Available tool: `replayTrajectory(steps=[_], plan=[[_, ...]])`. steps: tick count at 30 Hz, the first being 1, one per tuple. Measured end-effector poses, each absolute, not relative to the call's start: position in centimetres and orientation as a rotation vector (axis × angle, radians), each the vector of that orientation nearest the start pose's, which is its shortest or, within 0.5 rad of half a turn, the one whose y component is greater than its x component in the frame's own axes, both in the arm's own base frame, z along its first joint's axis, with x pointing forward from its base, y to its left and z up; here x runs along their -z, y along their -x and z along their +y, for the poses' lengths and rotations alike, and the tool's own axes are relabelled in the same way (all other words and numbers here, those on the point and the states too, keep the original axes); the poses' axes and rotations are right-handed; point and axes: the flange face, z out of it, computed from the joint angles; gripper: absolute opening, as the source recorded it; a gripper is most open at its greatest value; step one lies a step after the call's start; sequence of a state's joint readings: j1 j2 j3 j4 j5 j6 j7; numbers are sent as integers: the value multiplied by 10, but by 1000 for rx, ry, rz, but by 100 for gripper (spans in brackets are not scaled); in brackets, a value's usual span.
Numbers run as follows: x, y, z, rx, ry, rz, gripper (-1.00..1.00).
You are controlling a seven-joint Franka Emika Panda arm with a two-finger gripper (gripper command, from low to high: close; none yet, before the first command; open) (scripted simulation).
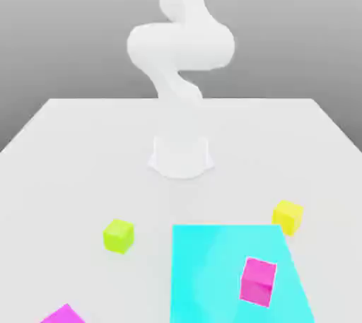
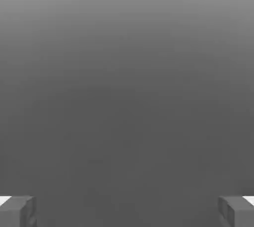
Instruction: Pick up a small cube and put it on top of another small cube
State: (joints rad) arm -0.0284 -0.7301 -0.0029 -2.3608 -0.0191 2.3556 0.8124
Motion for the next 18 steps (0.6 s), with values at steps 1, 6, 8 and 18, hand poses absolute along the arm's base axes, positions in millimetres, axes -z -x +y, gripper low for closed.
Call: replayTrajectory(steps=[1,6,8,18], plan=[[-636,-388,-19,927,2509,1139,0],[-512,-421,-57,733,2598,1311,0],[-462,-423,-73,646,2623,1378,0],[-210,-329,-127,65,2623,1715,0]])
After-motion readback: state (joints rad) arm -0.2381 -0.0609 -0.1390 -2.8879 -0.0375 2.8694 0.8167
